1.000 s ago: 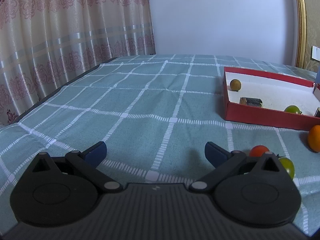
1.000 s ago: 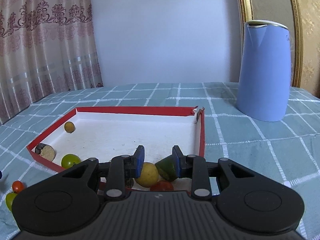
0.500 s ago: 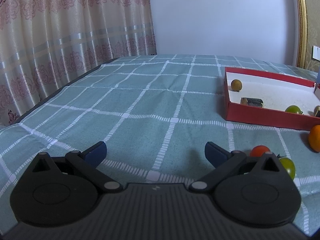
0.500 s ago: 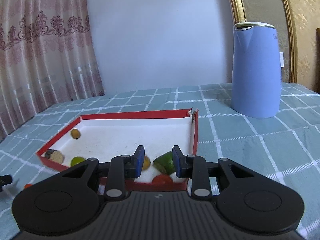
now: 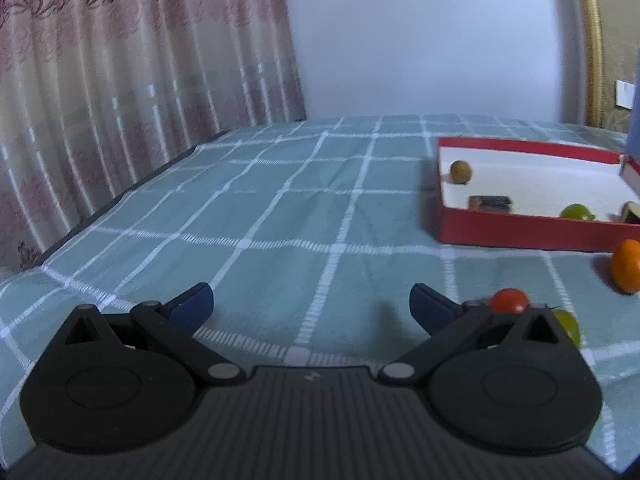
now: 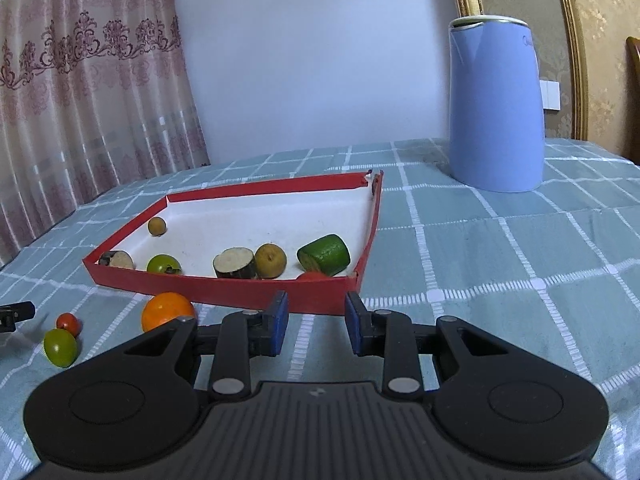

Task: Organize fruits
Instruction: 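Move the left gripper toward the green tomato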

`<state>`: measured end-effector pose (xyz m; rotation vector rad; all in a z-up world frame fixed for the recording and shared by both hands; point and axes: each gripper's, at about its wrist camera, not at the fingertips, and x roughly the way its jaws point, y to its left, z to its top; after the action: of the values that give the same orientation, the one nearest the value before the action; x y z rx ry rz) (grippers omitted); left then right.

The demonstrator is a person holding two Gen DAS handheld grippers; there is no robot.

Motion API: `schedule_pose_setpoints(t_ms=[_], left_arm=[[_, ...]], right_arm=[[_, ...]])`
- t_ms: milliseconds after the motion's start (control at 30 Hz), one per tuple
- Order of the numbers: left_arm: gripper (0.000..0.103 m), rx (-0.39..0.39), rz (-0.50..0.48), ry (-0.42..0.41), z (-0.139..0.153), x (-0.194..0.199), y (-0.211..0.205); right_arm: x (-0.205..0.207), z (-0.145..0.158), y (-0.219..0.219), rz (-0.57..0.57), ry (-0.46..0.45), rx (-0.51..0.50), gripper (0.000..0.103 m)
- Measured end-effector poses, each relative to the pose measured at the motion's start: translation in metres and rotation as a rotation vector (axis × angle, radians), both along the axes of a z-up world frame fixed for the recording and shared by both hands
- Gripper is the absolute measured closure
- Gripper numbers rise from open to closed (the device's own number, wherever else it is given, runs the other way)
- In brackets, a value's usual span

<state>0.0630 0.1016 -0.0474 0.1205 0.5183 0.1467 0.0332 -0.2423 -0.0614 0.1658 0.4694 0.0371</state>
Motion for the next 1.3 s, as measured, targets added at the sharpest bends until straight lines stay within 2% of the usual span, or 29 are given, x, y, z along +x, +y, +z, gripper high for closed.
schedule_pose_setpoints(t_ms=[100,300,433,633,767,867,933,1167,1233,1300], left_arm=[[0.000,0.011,-0.026,-0.009,0.004,-0.003,-0.011],[0.000,-0.021,-0.154,-0.021,0.012,-0.018,-0.041],[0.000,-0.016,-0.246,-0.021,0.008,-0.029,-0.060],[0.000,-0.027,-0.329,-0.020,0.002,-0.034,-0.071],[0.010,-0.036,-0.335,-0.003,0.001,-0.033,-0.074],[0.032,-0.044,-0.325,0.040,-0.002,-0.027,-0.075],[0.034,-0.060,-0.334,0.060,-0.003,-0.023,-0.076],[0.034,-0.041,-0.328,0.079,-0.005,-0.018,-0.086],[0.040,-0.036,-0.325,0.091,-0.006,-0.015,-0.088],[0.053,-0.035,-0.322,0.104,-0.008,-0.013,-0.090]], right_arm=[[-0.001,0.000,-0.002,-0.002,-0.009,0.006,0.074],[-0.003,-0.001,-0.008,-0.009,-0.018,0.040,0.074],[-0.004,-0.001,-0.010,-0.007,-0.021,0.056,0.074],[-0.005,-0.001,-0.012,-0.003,-0.024,0.066,0.074],[-0.004,-0.002,-0.012,0.001,-0.016,0.073,0.074],[-0.003,-0.002,-0.013,0.004,-0.015,0.079,0.074],[-0.003,-0.003,-0.013,0.005,-0.016,0.081,0.074],[-0.004,-0.003,-0.014,0.010,-0.021,0.088,0.074],[-0.004,-0.003,-0.014,0.010,-0.022,0.094,0.074],[-0.004,-0.003,-0.014,0.011,-0.022,0.099,0.074]])
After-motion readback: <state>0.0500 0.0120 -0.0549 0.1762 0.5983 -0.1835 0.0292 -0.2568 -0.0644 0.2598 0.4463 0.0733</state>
